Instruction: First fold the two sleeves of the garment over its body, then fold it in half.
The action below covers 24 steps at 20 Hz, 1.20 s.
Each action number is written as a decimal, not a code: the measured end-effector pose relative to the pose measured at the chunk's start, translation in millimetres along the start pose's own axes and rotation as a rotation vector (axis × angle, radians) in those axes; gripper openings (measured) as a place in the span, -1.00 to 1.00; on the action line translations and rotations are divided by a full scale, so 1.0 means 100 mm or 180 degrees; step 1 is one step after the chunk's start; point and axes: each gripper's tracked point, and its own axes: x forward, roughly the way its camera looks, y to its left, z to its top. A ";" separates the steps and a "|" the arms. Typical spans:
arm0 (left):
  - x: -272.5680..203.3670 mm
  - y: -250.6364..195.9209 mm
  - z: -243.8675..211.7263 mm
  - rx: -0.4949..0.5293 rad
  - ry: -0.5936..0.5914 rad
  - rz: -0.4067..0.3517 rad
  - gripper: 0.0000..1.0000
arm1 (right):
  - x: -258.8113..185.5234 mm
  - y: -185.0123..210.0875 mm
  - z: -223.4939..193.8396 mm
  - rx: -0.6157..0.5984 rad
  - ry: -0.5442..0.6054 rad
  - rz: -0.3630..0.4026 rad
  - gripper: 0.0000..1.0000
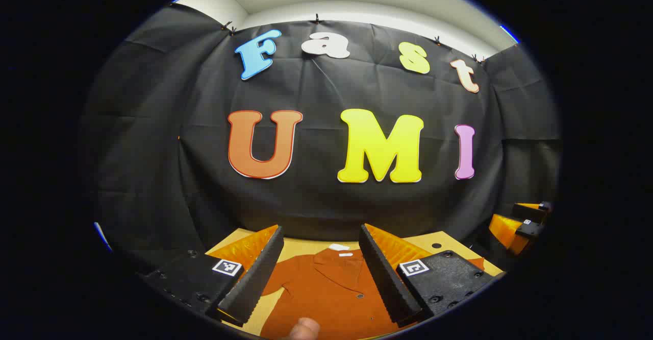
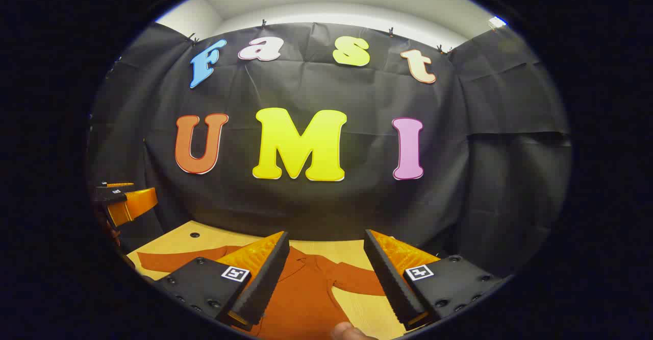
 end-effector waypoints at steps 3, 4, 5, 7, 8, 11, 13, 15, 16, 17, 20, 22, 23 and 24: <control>0.02 -0.08 0.02 -0.0027 -0.0028 0.0016 0.92 | 0.06 -0.10 0.01 0.0005 -0.0010 0.0034 0.87; 0.02 -0.11 0.01 -0.0040 -0.0035 0.0023 0.92 | 0.08 -0.13 0.02 0.0015 -0.0012 0.0039 0.87; 0.02 -0.11 0.02 -0.0041 -0.0039 0.0051 0.92 | 0.10 -0.17 0.02 0.0017 -0.0018 0.0043 0.87; 0.04 -0.13 0.03 -0.0053 -0.0043 0.0081 0.92 | 0.15 -0.24 0.03 0.0010 -0.0024 0.0054 0.87; 0.05 -0.16 0.02 -0.0065 -0.0048 0.0080 0.92 | 0.17 -0.28 0.04 0.0003 -0.0029 0.0051 0.87; 0.09 -0.24 0.00 -0.0051 -0.0035 0.0068 0.92 | 0.23 -0.36 0.02 0.0007 -0.0013 0.0045 0.87; 0.11 -0.29 -0.04 -0.0022 -0.0003 0.0056 0.92 | 0.26 -0.39 0.00 -0.0004 -0.0001 0.0046 0.89; 0.12 -0.34 -0.07 -0.0009 0.0023 0.0037 0.92 | 0.27 -0.40 -0.02 -0.0001 0.0011 0.0060 0.89; 0.13 -0.37 -0.08 -0.0009 0.0037 0.0021 0.92 | 0.27 -0.42 -0.03 -0.0015 0.0017 0.0058 0.88; 0.14 -0.39 -0.08 -0.0006 0.0043 0.0017 0.92 | 0.28 -0.43 -0.04 -0.0026 0.0023 0.0060 0.87; 0.16 -0.44 -0.09 -0.0011 0.0045 0.0002 0.92 | 0.31 -0.50 -0.05 -0.0035 0.0025 0.0039 0.89; 0.17 -0.48 -0.12 -0.0022 0.0069 -0.0012 0.92 | 0.34 -0.61 -0.08 -0.0031 0.0039 -0.0021 0.89; 0.18 -0.50 -0.14 -0.0021 0.0087 -0.0013 0.92 | 0.37 -0.68 -0.12 -0.0023 0.0061 -0.0059 0.89; 0.19 -0.52 -0.16 -0.0027 0.0108 -0.0020 0.92 | 0.40 -0.75 -0.15 -0.0007 0.0094 -0.0093 0.89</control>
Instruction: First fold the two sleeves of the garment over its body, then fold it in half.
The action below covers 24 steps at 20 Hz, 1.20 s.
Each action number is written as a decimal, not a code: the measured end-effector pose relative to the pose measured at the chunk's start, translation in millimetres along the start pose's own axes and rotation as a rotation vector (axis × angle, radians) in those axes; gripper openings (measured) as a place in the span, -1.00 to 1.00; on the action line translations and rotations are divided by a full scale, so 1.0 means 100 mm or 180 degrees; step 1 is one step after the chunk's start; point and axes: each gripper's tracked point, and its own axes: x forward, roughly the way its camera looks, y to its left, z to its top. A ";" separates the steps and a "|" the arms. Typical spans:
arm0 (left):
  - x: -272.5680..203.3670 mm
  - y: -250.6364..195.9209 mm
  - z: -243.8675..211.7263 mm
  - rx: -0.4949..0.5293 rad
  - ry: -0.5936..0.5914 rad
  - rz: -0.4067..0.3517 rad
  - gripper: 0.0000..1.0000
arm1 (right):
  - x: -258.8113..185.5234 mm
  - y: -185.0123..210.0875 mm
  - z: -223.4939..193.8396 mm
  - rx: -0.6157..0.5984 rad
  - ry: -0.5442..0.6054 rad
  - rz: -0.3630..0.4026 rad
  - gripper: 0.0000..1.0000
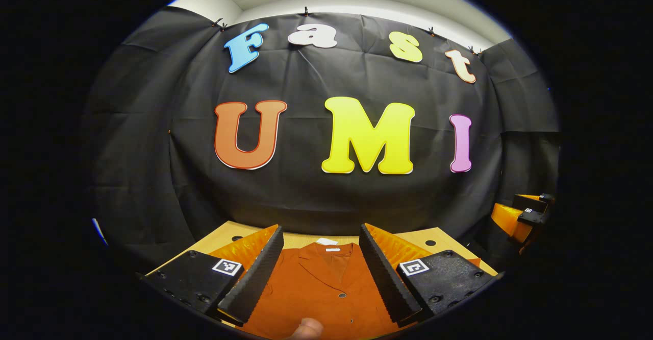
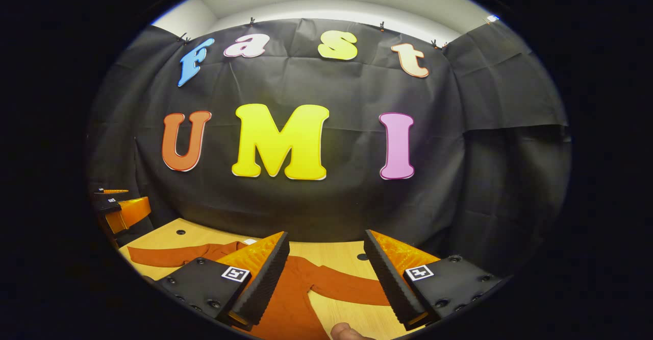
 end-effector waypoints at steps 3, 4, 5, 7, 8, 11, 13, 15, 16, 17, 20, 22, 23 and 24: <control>0.01 -0.08 -0.05 -0.0002 0.0040 -0.0005 0.92 | 0.10 -0.32 -0.18 0.0054 0.0084 -0.0178 0.89; 0.02 -0.11 -0.06 0.0010 0.0050 -0.0008 0.92 | 0.14 -0.44 -0.22 0.0050 0.0110 -0.0246 0.89; 0.01 -0.15 -0.08 0.0026 0.0057 -0.0012 0.92 | 0.18 -0.58 -0.29 0.0045 0.0133 -0.0323 0.89; 0.02 -0.22 -0.09 0.0065 0.0062 -0.0023 0.92 | 0.27 -0.89 -0.44 0.0016 0.0197 -0.0499 0.89; 0.02 -0.24 -0.10 0.0085 0.0063 -0.0013 0.92 | 0.31 -1.06 -0.52 -0.0006 0.0242 -0.0589 0.89; 0.02 -0.31 -0.12 0.0104 0.0095 0.0031 0.92 | 0.45 -1.58 -0.89 -0.0051 0.0434 -0.0860 0.89; 0.01 -0.35 -0.16 0.0110 0.0142 0.0083 0.92 | 0.53 -1.92 -1.20 -0.0063 0.0641 -0.1046 0.89; 0.01 -0.38 -0.18 0.0128 0.0173 0.0149 0.92 | 0.59 -2.23 -1.58 -0.0042 0.0876 -0.1184 0.89; 0.00 -0.38 -0.18 0.0145 0.0181 0.0194 0.92 | 0.65 -2.35 -1.77 -0.0023 0.0988 -0.1216 0.89; 0.00 -0.38 -0.19 0.0166 0.0191 0.0236 0.92 | 0.72 -2.47 -1.96 -0.0012 0.1104 -0.1250 0.89; 0.00 -0.43 -0.26 0.0203 0.0289 0.0363 0.93 | 0.87 -2.68 -2.44 -0.0023 0.1391 -0.1299 0.89; 0.00 -0.45 -0.31 0.0191 0.0343 0.0449 0.92 | 0.97 -2.71 -2.74 0.0022 0.1647 -0.1222 0.87; -0.02 -0.47 -0.32 0.0180 0.0348 0.0475 0.92 | 1.02 -2.70 -2.89 0.0094 0.1776 -0.1160 0.89; -0.03 -0.48 -0.34 0.0179 0.0344 0.0495 0.93 | 1.06 -2.70 -3.03 0.0122 0.1920 -0.1117 0.89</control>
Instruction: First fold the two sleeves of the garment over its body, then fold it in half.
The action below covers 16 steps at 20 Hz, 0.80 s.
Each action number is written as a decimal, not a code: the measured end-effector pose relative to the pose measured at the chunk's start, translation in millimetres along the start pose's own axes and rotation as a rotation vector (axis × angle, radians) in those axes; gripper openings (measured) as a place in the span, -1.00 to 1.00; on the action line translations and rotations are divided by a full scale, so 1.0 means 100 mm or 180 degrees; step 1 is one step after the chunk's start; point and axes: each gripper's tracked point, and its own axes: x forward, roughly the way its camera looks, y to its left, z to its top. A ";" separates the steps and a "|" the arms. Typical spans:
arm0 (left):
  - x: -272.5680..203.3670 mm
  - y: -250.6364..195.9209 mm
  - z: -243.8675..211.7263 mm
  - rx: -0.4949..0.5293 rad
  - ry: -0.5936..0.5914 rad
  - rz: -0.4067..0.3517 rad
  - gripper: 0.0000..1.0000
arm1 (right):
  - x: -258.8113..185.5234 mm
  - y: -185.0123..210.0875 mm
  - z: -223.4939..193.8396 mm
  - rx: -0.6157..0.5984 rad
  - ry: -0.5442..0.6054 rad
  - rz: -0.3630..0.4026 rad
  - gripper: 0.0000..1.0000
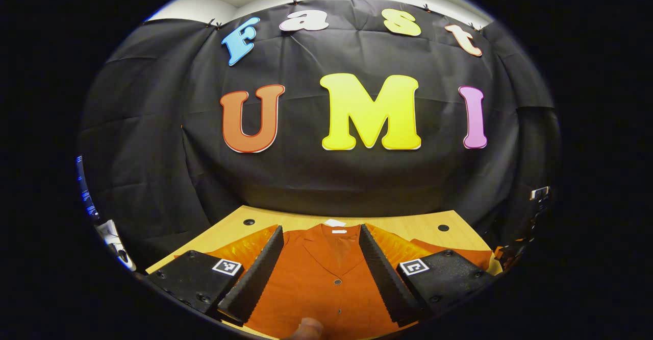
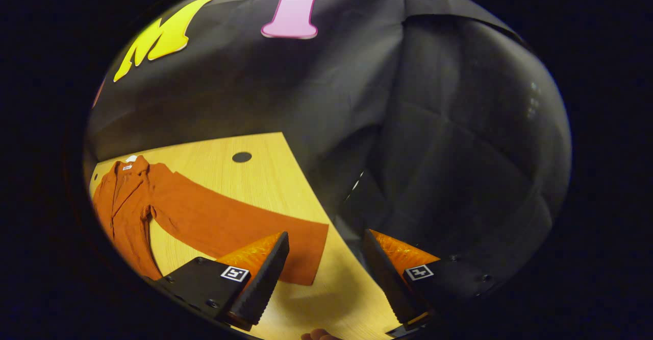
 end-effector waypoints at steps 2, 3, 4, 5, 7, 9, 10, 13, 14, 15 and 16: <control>-0.02 -0.01 -0.04 0.0057 0.0015 -0.0006 0.92 | 0.17 -0.05 -0.19 -0.0101 0.0305 -0.0076 0.87; -0.02 0.01 -0.04 0.0099 0.0025 0.0000 0.92 | 0.22 -0.03 -0.26 -0.0145 0.0445 -0.0079 0.87; -0.02 0.04 -0.05 0.0117 0.0024 -0.0006 1.00 | 0.27 0.00 -0.29 -0.0125 0.0567 -0.0058 0.87; 0.00 0.06 -0.03 0.0107 0.0006 -0.0025 0.92 | 0.30 0.01 -0.31 -0.0082 0.0707 -0.0052 0.89; 0.03 0.13 -0.05 0.0090 0.0018 -0.0048 0.92 | 0.32 0.04 -0.35 0.0120 0.0996 0.0062 0.82; 0.06 0.21 -0.13 0.0078 0.0095 -0.0064 0.93 | 0.34 0.02 -0.39 0.0239 0.1259 0.0026 0.83; 0.08 0.28 -0.19 0.0074 0.0155 -0.0050 0.93 | 0.39 0.07 -0.42 0.0255 0.1359 0.0015 0.87; 0.12 0.52 -0.34 0.0027 0.0340 0.0052 0.93 | 0.41 0.18 -0.38 0.0349 0.1648 0.0076 0.82; 0.12 0.61 -0.38 0.0015 0.0380 0.0097 0.94 | 0.45 0.23 -0.40 0.0418 0.1774 0.0097 0.87; 0.12 0.67 -0.42 0.0000 0.0414 0.0129 0.94 | 0.48 0.27 -0.40 0.0494 0.1903 0.0105 0.82; 0.11 0.73 -0.46 -0.0004 0.0443 0.0152 0.94 | 0.51 0.31 -0.45 0.0555 0.2041 0.0111 0.82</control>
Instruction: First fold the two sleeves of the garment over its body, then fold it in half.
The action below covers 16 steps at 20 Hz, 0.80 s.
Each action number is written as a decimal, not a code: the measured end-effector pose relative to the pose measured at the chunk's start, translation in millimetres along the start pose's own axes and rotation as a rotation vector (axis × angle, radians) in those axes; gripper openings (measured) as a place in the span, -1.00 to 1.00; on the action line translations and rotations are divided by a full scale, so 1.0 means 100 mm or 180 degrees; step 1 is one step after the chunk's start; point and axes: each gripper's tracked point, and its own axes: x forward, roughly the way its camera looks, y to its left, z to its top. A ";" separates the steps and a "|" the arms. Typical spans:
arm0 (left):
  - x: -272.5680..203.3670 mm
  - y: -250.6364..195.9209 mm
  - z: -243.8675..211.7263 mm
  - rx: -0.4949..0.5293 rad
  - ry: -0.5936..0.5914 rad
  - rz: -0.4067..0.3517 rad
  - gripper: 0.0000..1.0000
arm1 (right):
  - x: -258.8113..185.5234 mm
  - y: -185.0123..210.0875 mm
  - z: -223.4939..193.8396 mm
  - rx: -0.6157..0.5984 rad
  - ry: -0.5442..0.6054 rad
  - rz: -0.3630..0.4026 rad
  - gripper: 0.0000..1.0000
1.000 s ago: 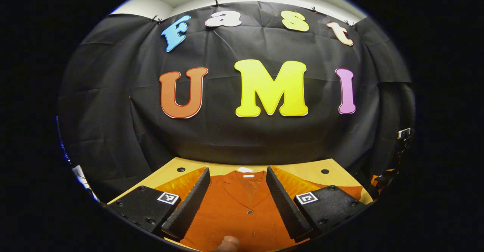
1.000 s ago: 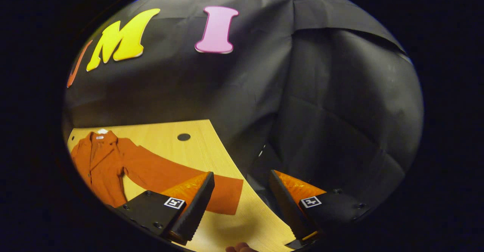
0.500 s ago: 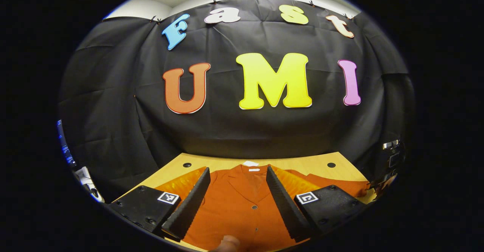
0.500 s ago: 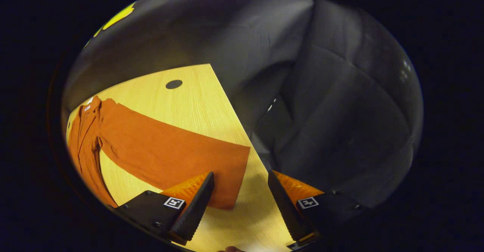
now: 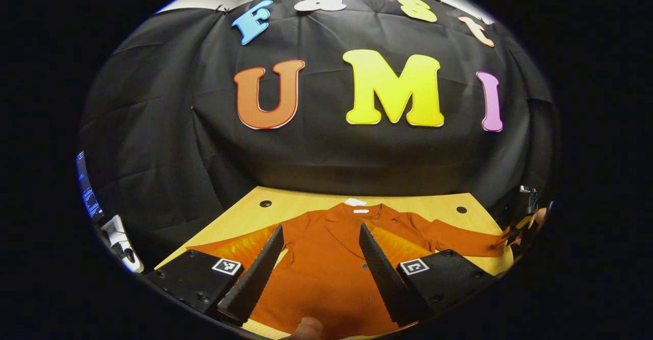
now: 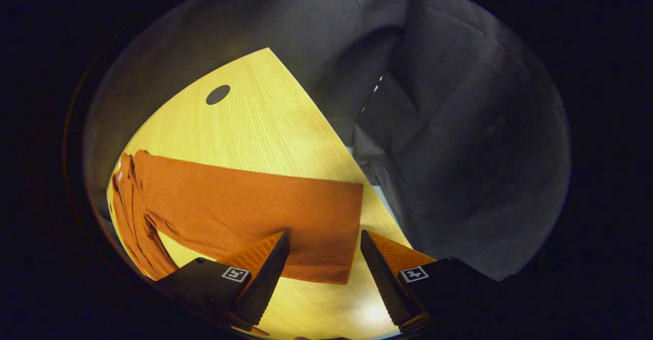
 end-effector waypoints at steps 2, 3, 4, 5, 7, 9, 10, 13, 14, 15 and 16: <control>-0.01 0.09 -0.08 0.0023 0.0081 0.0027 0.94 | 0.07 -0.04 -0.03 0.0157 0.0269 -0.0058 0.75; -0.02 0.13 -0.12 0.0030 0.0126 0.0040 0.94 | 0.11 -0.04 -0.06 0.0231 0.0390 -0.0049 0.72; -0.02 0.16 -0.13 0.0027 0.0139 0.0051 0.94 | 0.13 -0.07 -0.04 0.0269 0.0368 -0.0043 0.69; -0.03 0.19 -0.13 0.0031 0.0123 0.0071 0.94 | 0.09 -0.06 -0.01 0.0305 0.0431 -0.0027 0.69; -0.04 0.25 -0.16 0.0068 0.0150 0.0109 0.94 | 0.08 -0.08 0.01 0.0363 0.0479 -0.0040 0.72; -0.03 0.28 -0.20 0.0105 0.0192 0.0135 0.94 | 0.09 -0.11 0.03 0.0413 0.0502 -0.0100 0.45; -0.05 0.28 -0.21 0.0097 0.0195 0.0132 0.94 | 0.09 -0.11 0.02 0.0426 0.0516 -0.0111 0.41; -0.03 0.28 -0.22 0.0097 0.0224 0.0119 0.93 | 0.11 -0.13 0.04 0.0416 0.0524 -0.0156 0.21; -0.04 0.28 -0.21 0.0100 0.0227 0.0118 0.93 | 0.12 -0.13 0.04 0.0430 0.0536 -0.0166 0.02; -0.05 0.29 -0.22 0.0099 0.0228 0.0121 0.94 | 0.11 -0.13 0.03 0.0438 0.0563 -0.0171 -0.09; -0.05 0.29 -0.23 0.0091 0.0237 0.0121 0.93 | 0.11 -0.13 0.03 0.0439 0.0559 -0.0177 -0.20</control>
